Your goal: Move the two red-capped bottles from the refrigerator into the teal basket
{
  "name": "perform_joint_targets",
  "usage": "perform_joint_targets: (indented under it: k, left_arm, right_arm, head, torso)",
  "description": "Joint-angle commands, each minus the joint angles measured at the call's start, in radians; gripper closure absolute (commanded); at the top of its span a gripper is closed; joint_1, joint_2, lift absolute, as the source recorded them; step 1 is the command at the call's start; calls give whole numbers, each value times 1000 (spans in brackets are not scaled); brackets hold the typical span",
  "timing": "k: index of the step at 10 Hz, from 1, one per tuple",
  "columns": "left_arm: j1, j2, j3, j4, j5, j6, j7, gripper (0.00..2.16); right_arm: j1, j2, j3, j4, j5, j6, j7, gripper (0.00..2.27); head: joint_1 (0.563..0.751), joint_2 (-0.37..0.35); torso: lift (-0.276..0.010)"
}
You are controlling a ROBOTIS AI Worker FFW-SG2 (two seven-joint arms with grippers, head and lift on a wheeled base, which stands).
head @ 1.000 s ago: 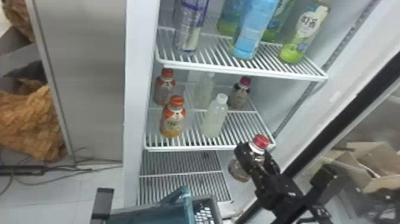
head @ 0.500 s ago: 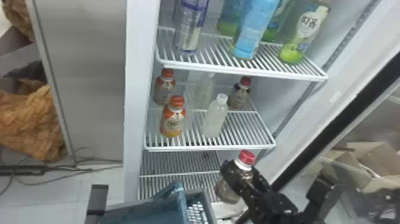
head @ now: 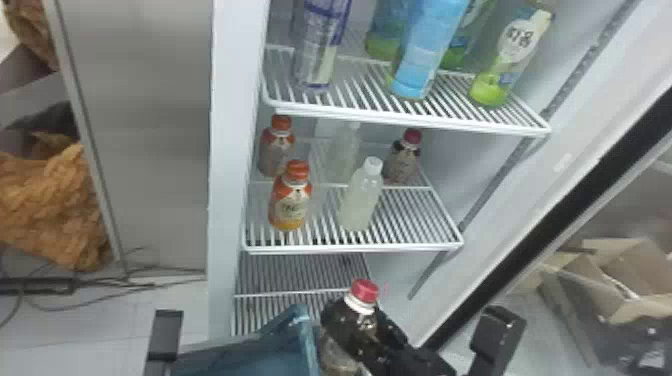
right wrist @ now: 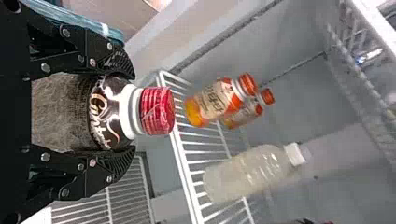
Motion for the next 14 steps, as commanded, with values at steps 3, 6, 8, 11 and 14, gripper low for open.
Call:
perform_joint_targets:
  k: [3,6,8,11,14]
  left_arm:
    - [0,0,-2,0,2,0,0,1134]
    - [0,0,-4,0,4,0,0,1134]
    - [0,-1,-6,0,6,0,0,1134]
    - [0,-1,-10,0,10,0,0,1134]
    - [0,-1,-16,0,14,0,0,1134]
  right_arm:
    - [0,2,-7,-2,5,56,-1,737]
    - [-8,2,-15,5,5,59,-1,314]
    - [-20,5,-15,25,25,10,-4,271]
    - [-89,28,-69,126,73,-194,-15,272]
    - [-184,33,-111,236,129,-390,-53,274]
  head:
    - [695,-350]
    - [695,-350]
    - [695,-350]
    - [695,-350]
    - [695,-350]
  torso:
    - [-228]
    - [-228]
    - [-228]
    - [-228]
    - [-228]
